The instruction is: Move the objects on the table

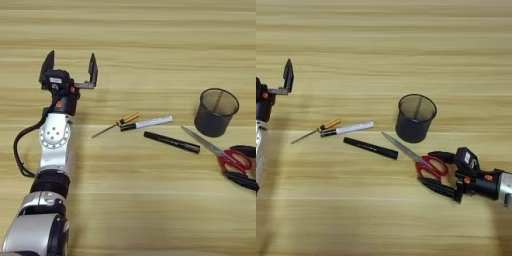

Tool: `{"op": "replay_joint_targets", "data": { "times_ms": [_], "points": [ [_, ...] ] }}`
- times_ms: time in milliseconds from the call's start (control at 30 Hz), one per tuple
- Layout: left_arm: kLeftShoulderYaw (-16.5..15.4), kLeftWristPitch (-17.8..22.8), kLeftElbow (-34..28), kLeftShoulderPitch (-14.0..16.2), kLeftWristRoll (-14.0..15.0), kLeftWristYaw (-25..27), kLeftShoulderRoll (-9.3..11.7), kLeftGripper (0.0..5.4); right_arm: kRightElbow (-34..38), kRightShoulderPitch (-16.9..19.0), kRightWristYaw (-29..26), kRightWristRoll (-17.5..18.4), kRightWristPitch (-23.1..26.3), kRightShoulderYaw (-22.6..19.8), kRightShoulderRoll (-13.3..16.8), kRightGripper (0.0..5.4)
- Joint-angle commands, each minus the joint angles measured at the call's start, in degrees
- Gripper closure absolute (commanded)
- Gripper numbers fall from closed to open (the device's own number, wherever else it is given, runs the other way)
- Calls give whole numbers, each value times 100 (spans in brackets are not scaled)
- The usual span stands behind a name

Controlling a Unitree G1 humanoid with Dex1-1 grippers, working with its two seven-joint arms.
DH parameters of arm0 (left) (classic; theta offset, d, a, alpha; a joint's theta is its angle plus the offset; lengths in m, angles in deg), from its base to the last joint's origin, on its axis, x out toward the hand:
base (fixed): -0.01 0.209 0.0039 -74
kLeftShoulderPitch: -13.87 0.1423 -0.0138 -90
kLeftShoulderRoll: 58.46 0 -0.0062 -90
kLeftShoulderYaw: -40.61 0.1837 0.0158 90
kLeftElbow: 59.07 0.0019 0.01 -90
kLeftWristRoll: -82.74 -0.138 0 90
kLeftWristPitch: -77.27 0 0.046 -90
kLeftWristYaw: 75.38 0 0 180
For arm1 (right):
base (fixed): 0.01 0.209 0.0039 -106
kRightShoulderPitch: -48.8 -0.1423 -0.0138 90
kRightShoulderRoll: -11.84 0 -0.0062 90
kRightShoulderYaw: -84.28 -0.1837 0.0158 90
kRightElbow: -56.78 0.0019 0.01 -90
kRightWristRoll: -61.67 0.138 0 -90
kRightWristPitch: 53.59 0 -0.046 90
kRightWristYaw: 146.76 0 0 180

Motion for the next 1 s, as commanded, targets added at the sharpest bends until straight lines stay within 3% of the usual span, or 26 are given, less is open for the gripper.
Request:
{"op": "replay_joint_targets", "data": {
  "times_ms": [33, 533, 633, 1000],
  "points": [
    [9, -56, 48, -108, -48, 12, 16, 0, -72, -121, 20, -108, -93, -8, -29, 152],
    [14, -52, 64, -134, -68, -2, 14, 0, -290, -205, 33, -276, -160, 45, -117, 152],
    [14, -56, 72, -140, -73, -8, 11, 0, -283, -216, 25, -281, -167, 36, -130, 99],
    [13, -60, 52, -124, -66, -3, 10, 0, 83, -173, -13, -46, -116, -118, -123, 2]
  ]
}}
